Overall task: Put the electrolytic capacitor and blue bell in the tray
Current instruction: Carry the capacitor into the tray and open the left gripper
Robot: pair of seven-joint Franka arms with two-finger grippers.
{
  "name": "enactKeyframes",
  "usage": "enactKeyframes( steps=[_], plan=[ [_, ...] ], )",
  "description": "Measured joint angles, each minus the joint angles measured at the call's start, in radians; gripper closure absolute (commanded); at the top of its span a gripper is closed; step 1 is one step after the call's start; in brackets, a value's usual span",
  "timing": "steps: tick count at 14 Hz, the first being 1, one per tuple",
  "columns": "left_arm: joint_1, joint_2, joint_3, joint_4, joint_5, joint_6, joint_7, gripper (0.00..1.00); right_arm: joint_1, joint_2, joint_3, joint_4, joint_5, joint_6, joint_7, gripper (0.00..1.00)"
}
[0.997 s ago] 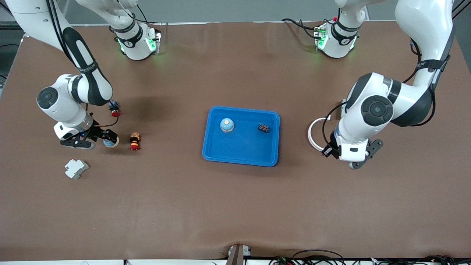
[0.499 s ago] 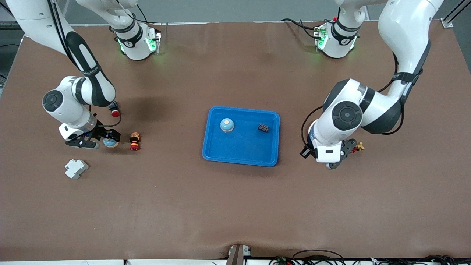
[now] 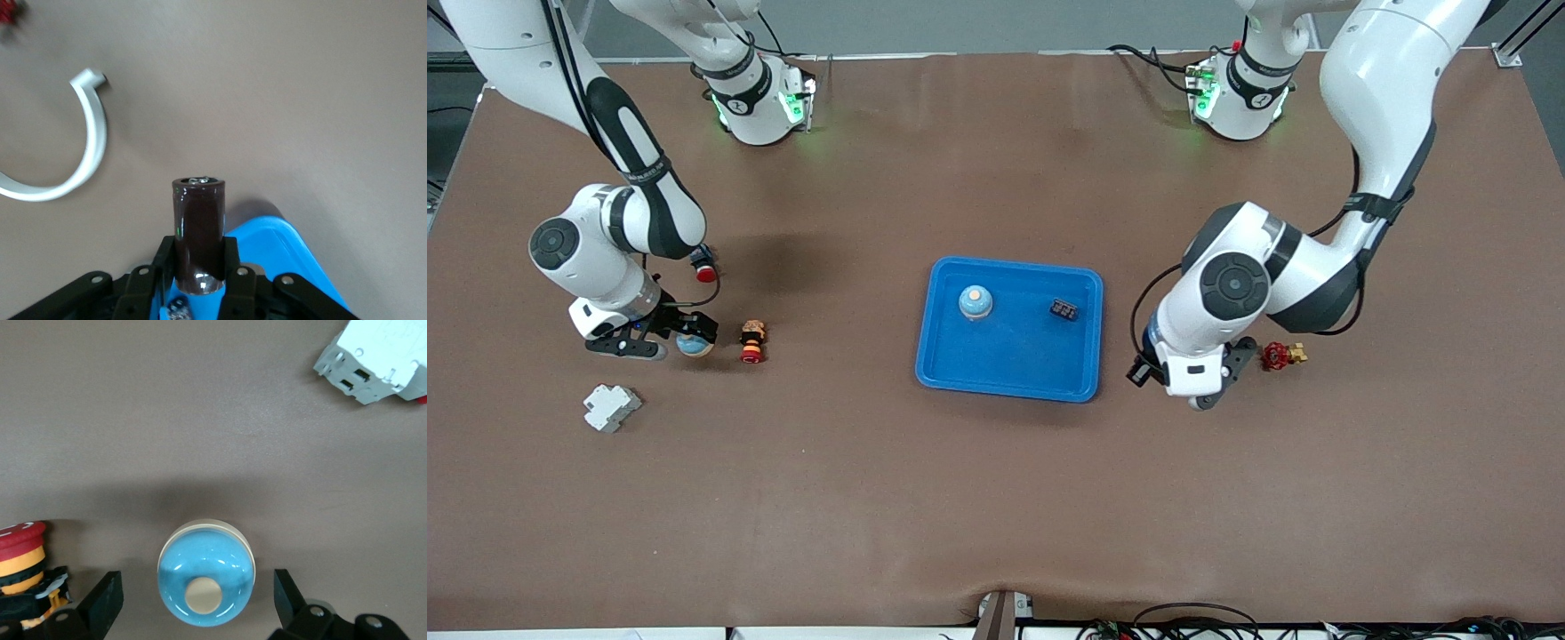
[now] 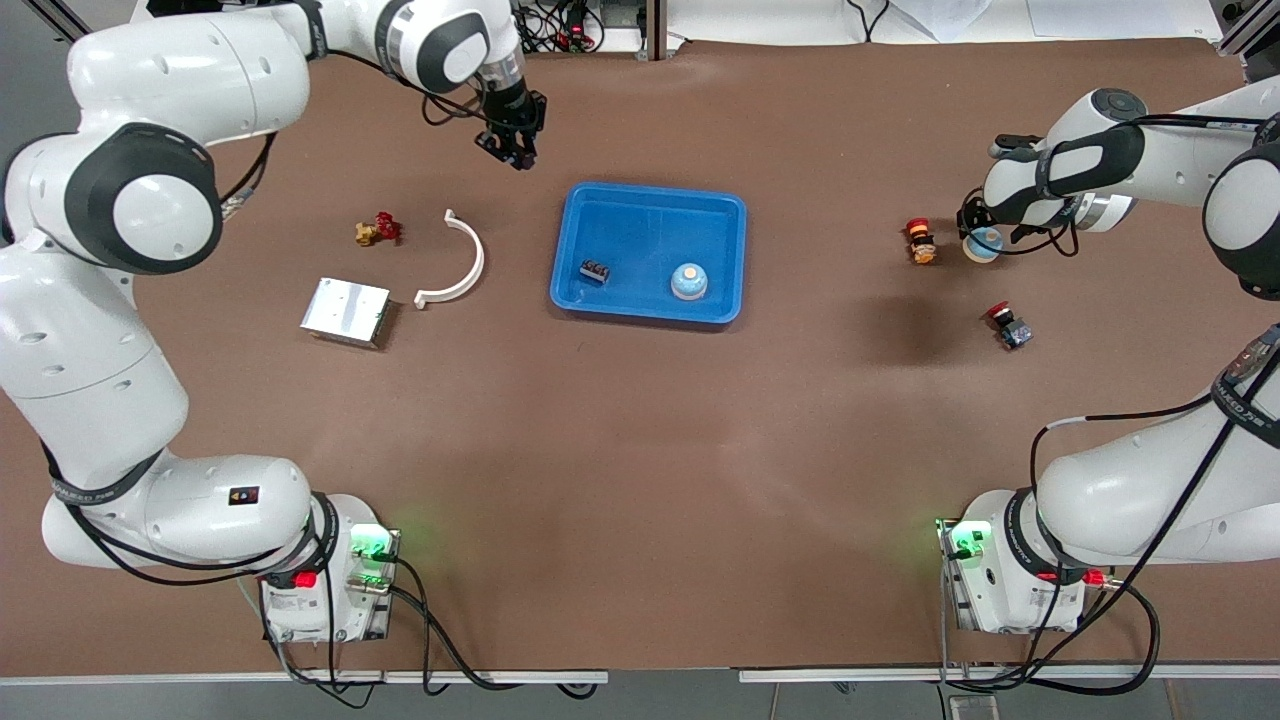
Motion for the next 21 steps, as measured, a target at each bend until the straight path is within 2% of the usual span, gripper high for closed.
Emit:
enactKeyframes(
  steps=[4,5,7,8,17,18,19,20,21],
  plan=[
    [-0.055,0.052,0.02,0.002,0.0,0.11,-0.129,1.0,0.0,0.008,-0.001,0.0,0.0,0.012,0.0,0.0],
    [-0.078,0.063,0.039,0.002,0.0,0.136,-0.157,1.0,0.0,0.009,-0.002,0.0,0.0,0.012,0.0,0.1],
    [-0.135,0.084,0.088,0.004,0.0,0.17,-0.221,1.0,0.0,0.012,-0.002,0.0,0.0,0.013,0.0,0.96],
    [-0.157,0.095,0.102,0.004,0.0,0.177,-0.245,1.0,0.0,0.013,-0.002,0.0,0.0,0.013,0.0,1.0],
    [-0.3,0.146,0.146,0.006,0.0,0.181,-0.388,1.0,0.0,0.012,-0.002,0.001,0.0,0.014,0.02,1.0],
    [-0.306,0.155,0.149,0.006,0.0,0.181,-0.389,0.93,0.001,0.012,-0.001,0.004,0.0,0.014,0.02,1.0],
    [-0.307,0.163,0.15,0.006,0.0,0.182,-0.389,0.73,0.002,0.012,0.0,0.01,0.0,0.014,0.021,1.0],
    [-0.306,0.17,0.152,0.007,0.0,0.182,-0.389,0.41,0.004,0.012,0.0,0.02,0.0,0.013,0.023,1.0],
    [-0.306,0.175,0.154,0.007,0.0,0.183,-0.389,0.0,0.009,0.012,0.001,0.039,0.0,-0.003,0.03,1.0]
  ],
)
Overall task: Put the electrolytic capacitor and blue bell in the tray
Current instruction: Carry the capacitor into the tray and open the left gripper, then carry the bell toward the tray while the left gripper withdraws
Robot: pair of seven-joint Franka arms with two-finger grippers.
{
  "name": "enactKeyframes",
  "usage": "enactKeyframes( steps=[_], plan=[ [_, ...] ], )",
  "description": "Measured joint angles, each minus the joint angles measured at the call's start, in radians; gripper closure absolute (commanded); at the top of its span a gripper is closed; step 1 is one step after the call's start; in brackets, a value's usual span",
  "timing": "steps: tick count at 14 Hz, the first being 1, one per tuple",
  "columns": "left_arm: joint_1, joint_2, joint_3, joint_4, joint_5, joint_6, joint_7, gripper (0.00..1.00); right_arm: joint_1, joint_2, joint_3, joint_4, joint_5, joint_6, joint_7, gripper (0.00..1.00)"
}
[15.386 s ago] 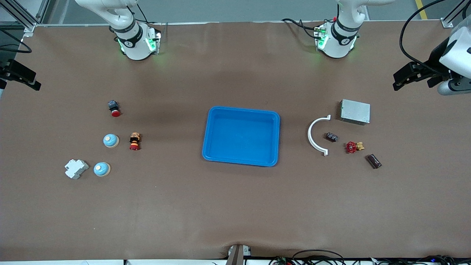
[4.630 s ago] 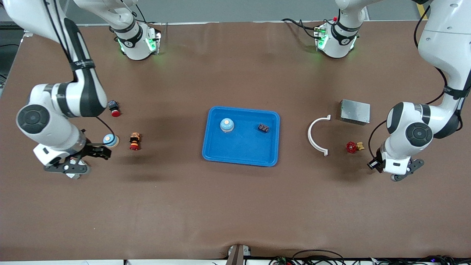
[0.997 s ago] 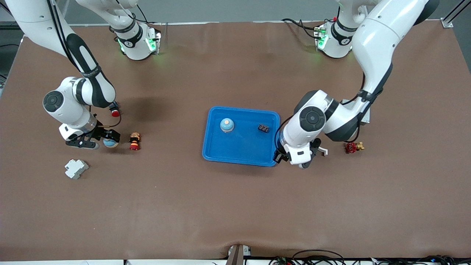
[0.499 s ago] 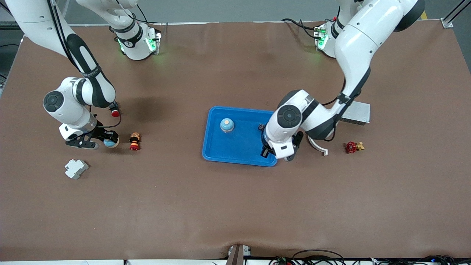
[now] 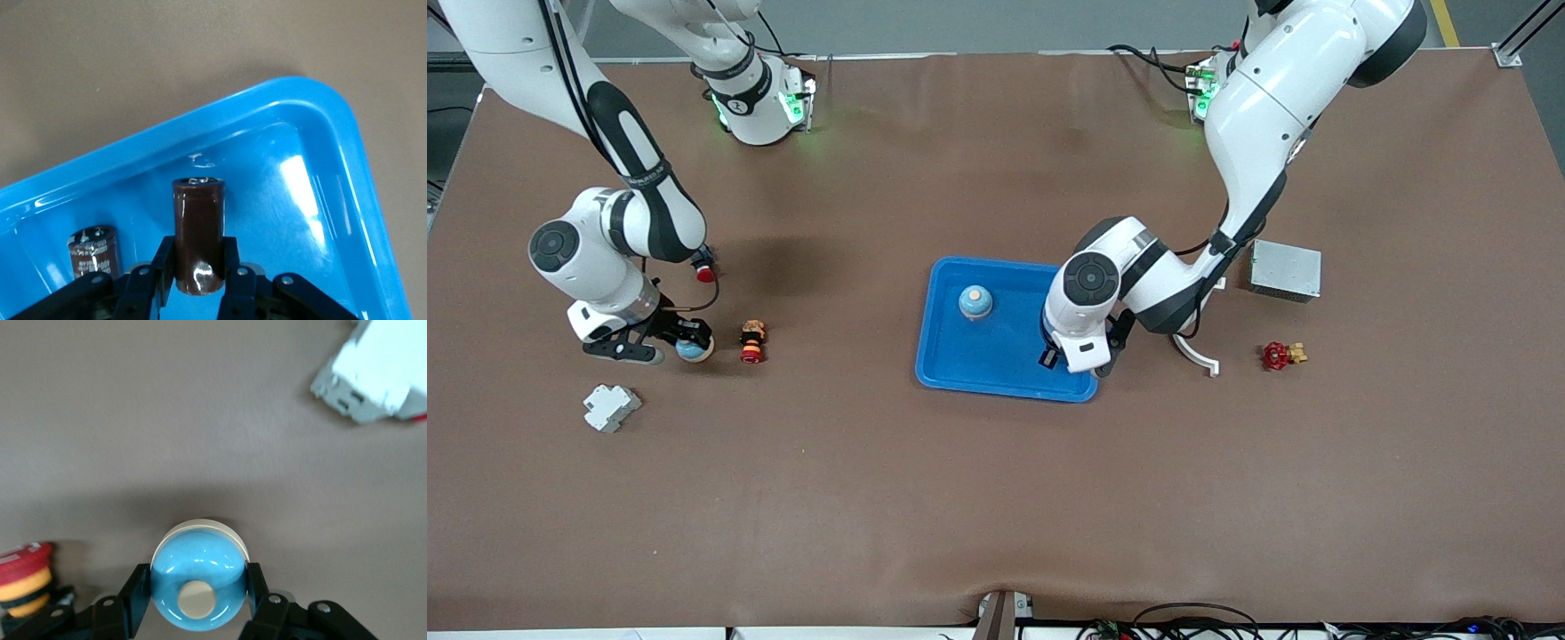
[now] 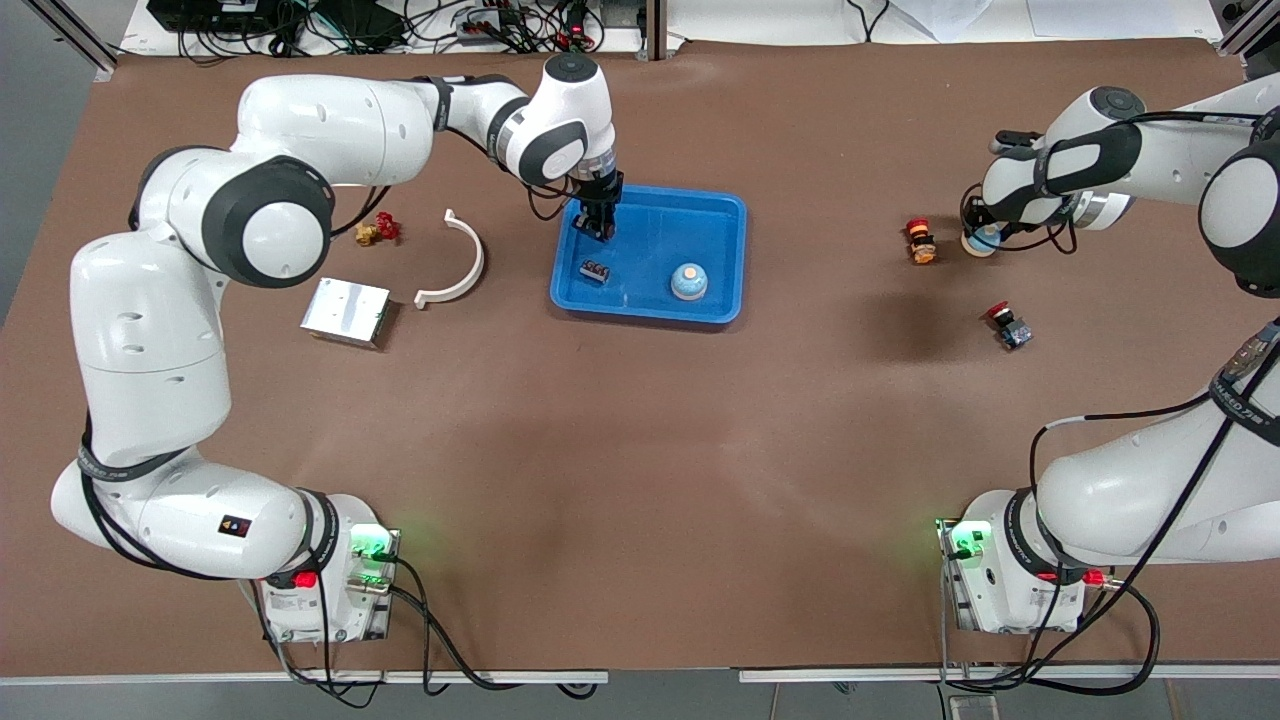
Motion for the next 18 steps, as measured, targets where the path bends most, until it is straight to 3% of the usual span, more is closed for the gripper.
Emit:
enactKeyframes(
  steps=[7,10,18],
  plan=[
    [0.044,-0.013,0.006,0.054,0.0,0.006,0.003,0.0,0.102,-0.032,0.006,0.316,0.0,-0.476,0.175,1.0],
    [0.085,-0.074,0.006,0.07,0.002,-0.018,0.096,0.0,0.155,-0.035,0.009,0.376,0.0,-0.531,0.285,1.0],
    [0.24,-0.35,-0.007,0.09,0.0,-0.284,0.707,0.0,0.379,-0.066,0.013,0.395,0.0,-0.553,0.683,1.0]
  ],
)
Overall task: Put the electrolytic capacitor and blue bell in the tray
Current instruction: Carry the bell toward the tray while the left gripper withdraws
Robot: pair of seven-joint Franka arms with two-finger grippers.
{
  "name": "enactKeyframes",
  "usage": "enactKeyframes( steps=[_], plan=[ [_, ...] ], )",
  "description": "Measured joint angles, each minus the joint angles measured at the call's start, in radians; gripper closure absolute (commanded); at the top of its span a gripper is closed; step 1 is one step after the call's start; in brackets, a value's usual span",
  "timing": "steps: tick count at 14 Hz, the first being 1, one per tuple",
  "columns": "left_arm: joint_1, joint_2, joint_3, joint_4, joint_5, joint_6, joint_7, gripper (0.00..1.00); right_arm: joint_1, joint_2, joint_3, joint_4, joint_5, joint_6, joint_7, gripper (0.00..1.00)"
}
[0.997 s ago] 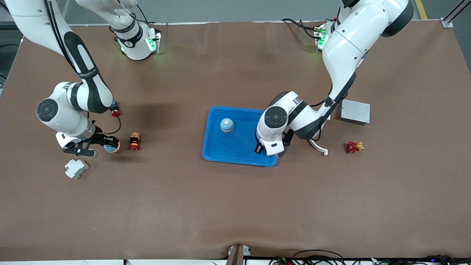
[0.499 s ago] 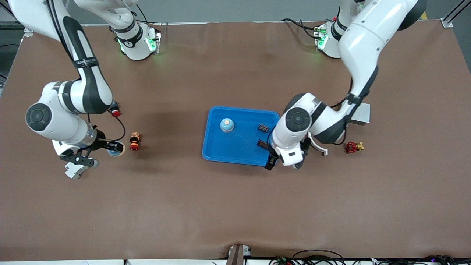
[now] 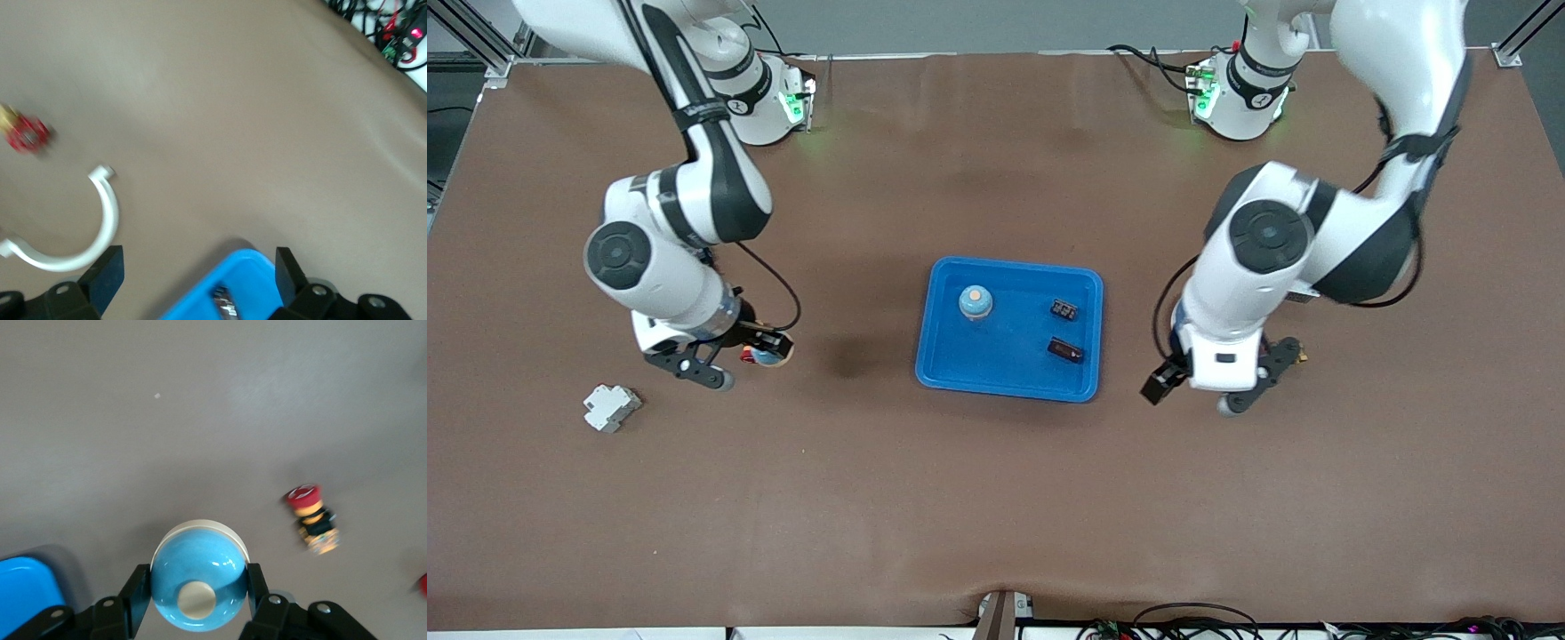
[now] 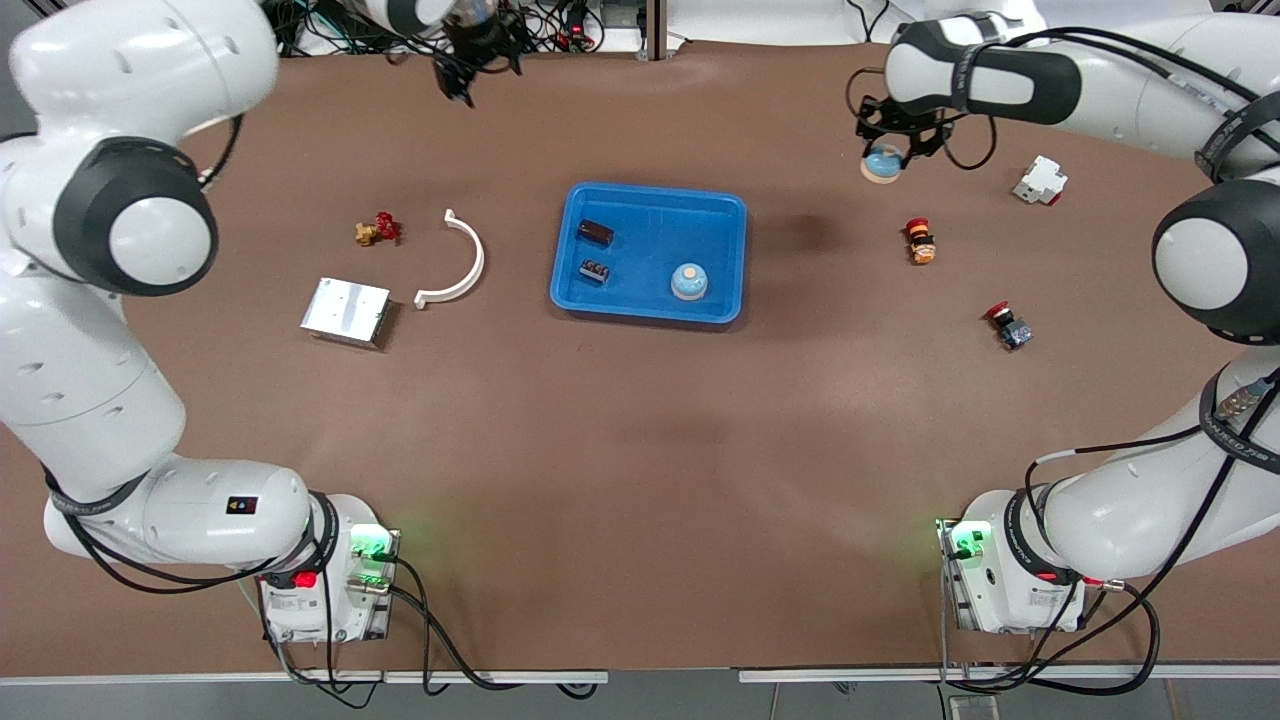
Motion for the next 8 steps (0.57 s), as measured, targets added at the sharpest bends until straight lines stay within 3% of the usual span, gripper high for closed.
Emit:
enactKeyframes(
  steps=[4,8],
  plan=[
    [0.096,-0.101,-0.002,0.002,0.0,-0.112,0.309,0.0,0.126,0.02,0.001,0.042,-0.001,0.006,0.219,1.0],
    [0.235,-0.191,-0.002,0.003,-0.062,-0.191,0.568,0.0,0.195,0.119,0.0,0.132,-0.001,0.012,0.364,1.0]
  ],
)
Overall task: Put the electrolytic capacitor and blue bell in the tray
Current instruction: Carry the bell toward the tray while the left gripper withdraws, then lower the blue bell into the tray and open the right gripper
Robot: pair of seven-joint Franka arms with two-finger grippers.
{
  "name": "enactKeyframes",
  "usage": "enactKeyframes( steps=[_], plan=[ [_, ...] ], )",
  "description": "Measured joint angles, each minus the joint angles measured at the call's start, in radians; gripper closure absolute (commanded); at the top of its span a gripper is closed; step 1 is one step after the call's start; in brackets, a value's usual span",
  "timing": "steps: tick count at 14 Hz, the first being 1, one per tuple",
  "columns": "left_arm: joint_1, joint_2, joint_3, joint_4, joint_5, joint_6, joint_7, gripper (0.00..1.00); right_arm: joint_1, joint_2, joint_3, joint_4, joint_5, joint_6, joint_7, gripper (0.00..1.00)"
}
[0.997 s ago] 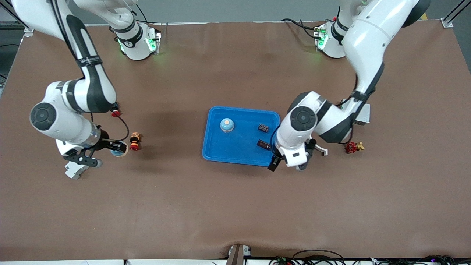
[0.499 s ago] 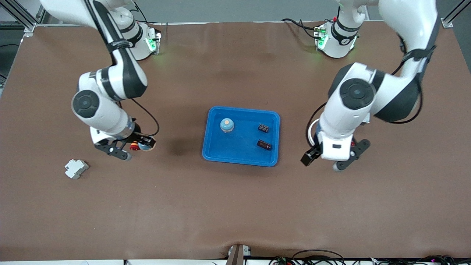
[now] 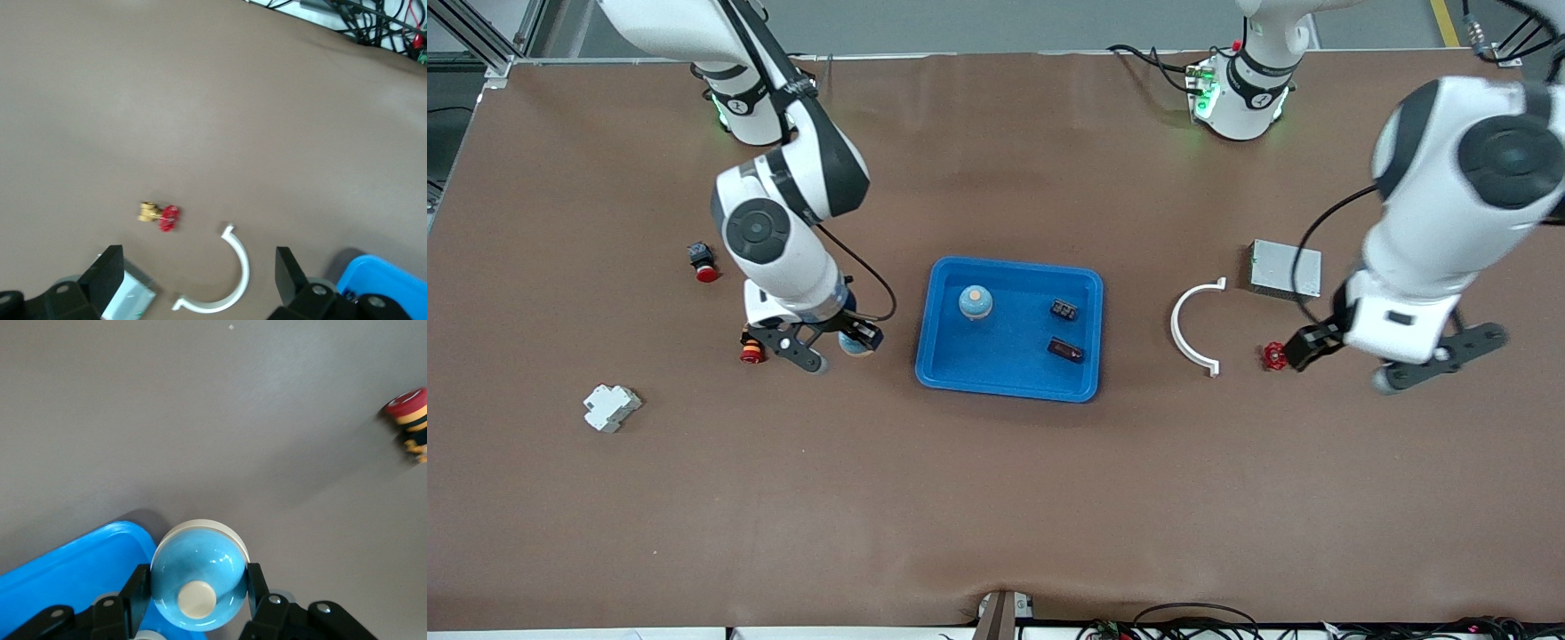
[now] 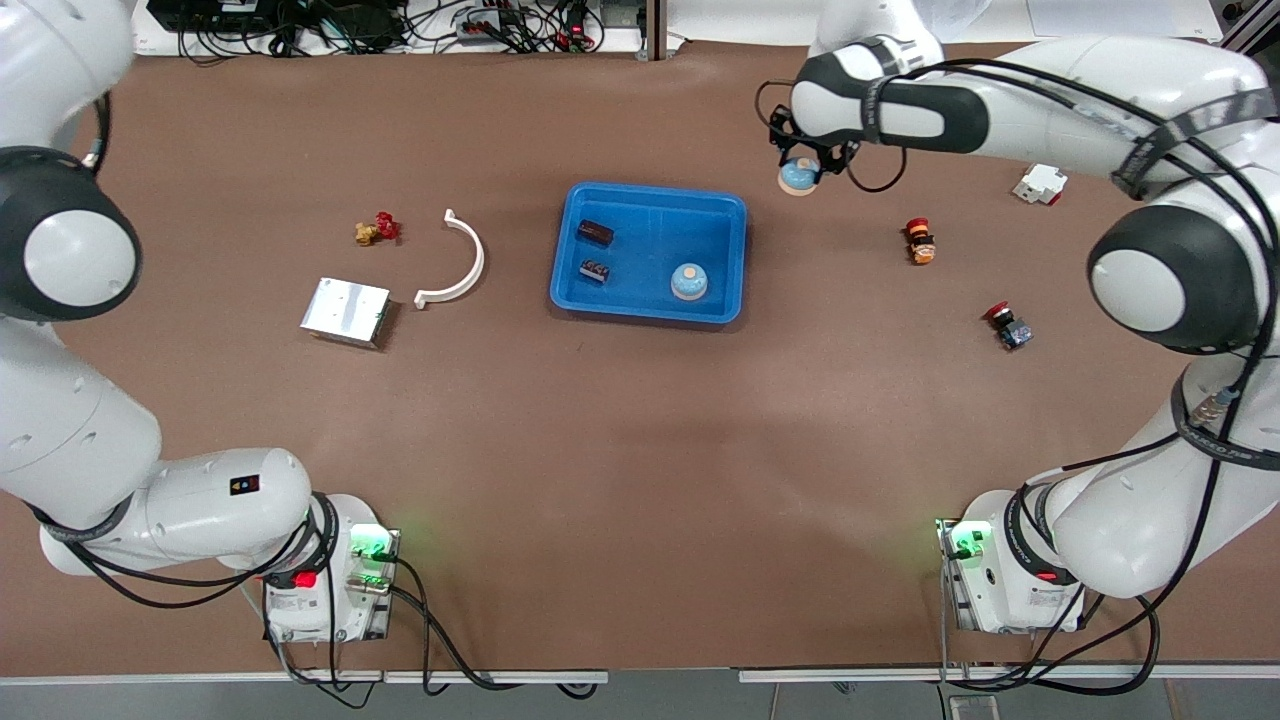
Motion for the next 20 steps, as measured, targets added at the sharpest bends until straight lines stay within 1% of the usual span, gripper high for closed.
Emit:
enactKeyframes(
  steps=[2,4,7,10,11,12,16,20],
  plan=[
    [0.041,-0.043,0.007,0.0,-0.021,-0.029,0.118,0.0,0.017,0.053,0.0,0.048,0.0,0.002,0.046,1.0],
    [0.025,-0.085,0.05,0.0,-0.023,-0.064,0.21,0.0,0.035,0.104,0.0,0.094,0.0,0.003,0.088,1.0],
    [-0.097,-0.138,0.195,0.0,-0.043,-0.125,0.308,0.0,0.063,0.177,0.0,0.16,0.0,0.025,0.154,1.0],
    [-0.217,-0.182,0.369,-0.015,-0.129,-0.16,0.429,0.0,0.089,0.241,0.0,0.194,0.0,0.087,0.209,1.0],
    [-0.247,-0.196,0.416,-0.027,-0.142,-0.162,0.461,0.0,0.096,0.259,0.0,0.198,0.0,0.106,0.225,1.0],
    [-0.261,-0.21,0.441,-0.041,-0.147,-0.166,0.479,0.0,0.102,0.275,0.0,0.201,0.0,0.116,0.238,1.0],
    [-0.271,-0.26,0.447,-0.071,-0.155,-0.207,0.484,0.0,0.13,0.303,0.0,0.218,0.0,0.124,0.284,1.0],
    [-0.272,-0.287,0.448,-0.089,-0.203,-0.219,0.484,0.0,0.168,0.303,0.0,0.224,0.0,0.123,0.325,1.0]
  ],
)
